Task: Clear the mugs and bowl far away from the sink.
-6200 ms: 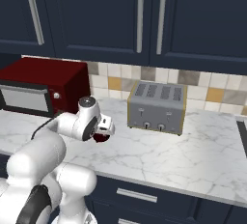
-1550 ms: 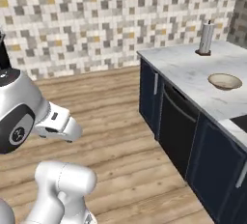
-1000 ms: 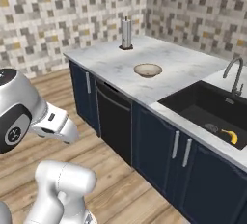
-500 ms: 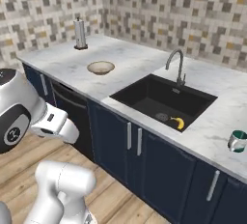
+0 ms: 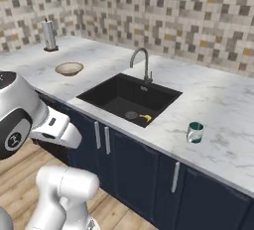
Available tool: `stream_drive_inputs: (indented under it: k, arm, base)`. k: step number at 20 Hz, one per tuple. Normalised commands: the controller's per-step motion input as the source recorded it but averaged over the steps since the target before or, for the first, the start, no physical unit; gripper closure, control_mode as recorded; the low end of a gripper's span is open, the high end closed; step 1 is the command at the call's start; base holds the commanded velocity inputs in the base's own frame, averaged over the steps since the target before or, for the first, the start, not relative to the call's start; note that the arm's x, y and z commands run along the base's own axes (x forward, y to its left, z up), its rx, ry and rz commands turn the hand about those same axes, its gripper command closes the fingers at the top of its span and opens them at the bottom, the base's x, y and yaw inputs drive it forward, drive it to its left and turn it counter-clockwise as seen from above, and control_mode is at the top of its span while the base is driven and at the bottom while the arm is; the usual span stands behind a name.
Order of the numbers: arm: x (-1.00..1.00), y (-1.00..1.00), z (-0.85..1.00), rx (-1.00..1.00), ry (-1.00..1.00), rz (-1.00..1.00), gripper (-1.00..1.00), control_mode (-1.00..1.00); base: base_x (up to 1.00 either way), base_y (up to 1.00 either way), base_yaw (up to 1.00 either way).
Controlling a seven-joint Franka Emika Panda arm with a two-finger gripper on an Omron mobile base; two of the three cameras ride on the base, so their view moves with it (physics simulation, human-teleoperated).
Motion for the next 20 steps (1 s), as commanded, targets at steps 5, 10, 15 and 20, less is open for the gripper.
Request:
stream_drive_inputs:
  k: [5,10,15,20]
  arm:
    - [0.0,0.0,0.0,0.0,0.0,0.0,-1.0,1.0]
    - [0.0,0.0,0.0,0.0,0.0,0.0,-1.0,1.0]
    - [0.0,0.0,0.0,0.0,0.0,0.0,-1.0,1.0]
    - [0.0,0.0,0.0,0.0,0.0,0.0,-1.0,1.0]
  base:
    - [0.63,-0.43,-0.22]
    - [0.45,-0.47,-0.26]
    - [0.11,-0.28,-0.34]
    - [0.02,-0.18,-0.34]
